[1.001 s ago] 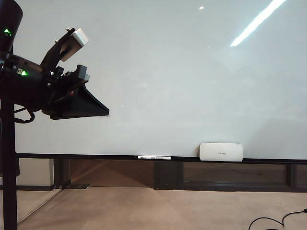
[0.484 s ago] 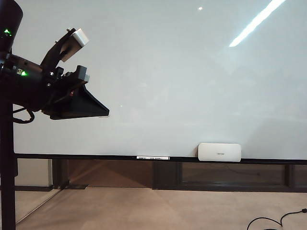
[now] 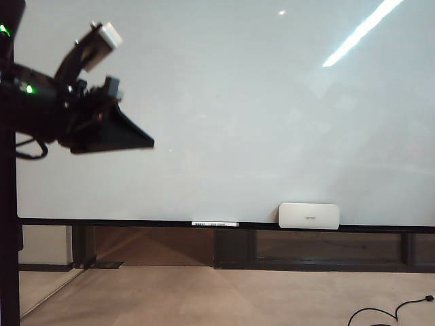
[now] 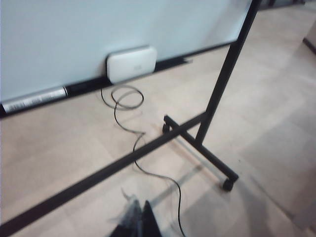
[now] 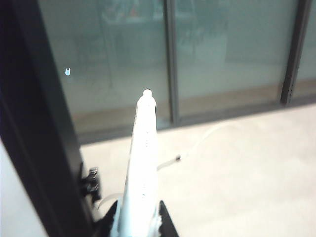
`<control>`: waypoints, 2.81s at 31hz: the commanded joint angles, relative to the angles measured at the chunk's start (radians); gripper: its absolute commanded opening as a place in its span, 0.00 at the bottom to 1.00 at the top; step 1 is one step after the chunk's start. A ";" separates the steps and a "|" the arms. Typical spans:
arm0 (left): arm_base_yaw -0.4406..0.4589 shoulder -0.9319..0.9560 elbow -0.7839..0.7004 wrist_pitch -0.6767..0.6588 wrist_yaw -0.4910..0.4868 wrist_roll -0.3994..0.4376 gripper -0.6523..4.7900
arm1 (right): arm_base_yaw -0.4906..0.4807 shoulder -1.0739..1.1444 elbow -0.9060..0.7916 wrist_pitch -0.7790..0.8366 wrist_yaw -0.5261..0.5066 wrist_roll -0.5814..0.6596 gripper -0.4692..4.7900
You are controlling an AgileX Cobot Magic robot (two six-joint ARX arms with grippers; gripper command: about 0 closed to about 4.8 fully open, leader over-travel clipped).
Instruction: Reach to the right to find the marker pen, pick it up, and write the number 16 on the whiteboard.
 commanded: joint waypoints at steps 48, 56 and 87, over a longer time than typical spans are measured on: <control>-0.058 -0.886 0.115 -0.616 -0.257 -0.040 0.11 | 0.906 -0.809 -0.007 -0.961 0.056 -0.241 0.08; -0.057 -0.883 0.175 -0.547 -0.343 0.055 0.11 | 1.040 -0.760 -0.184 -0.544 0.002 -0.101 0.08; -0.057 -0.861 0.359 -0.713 -0.341 0.290 0.11 | 1.220 -0.546 -0.323 0.036 0.393 -0.171 0.08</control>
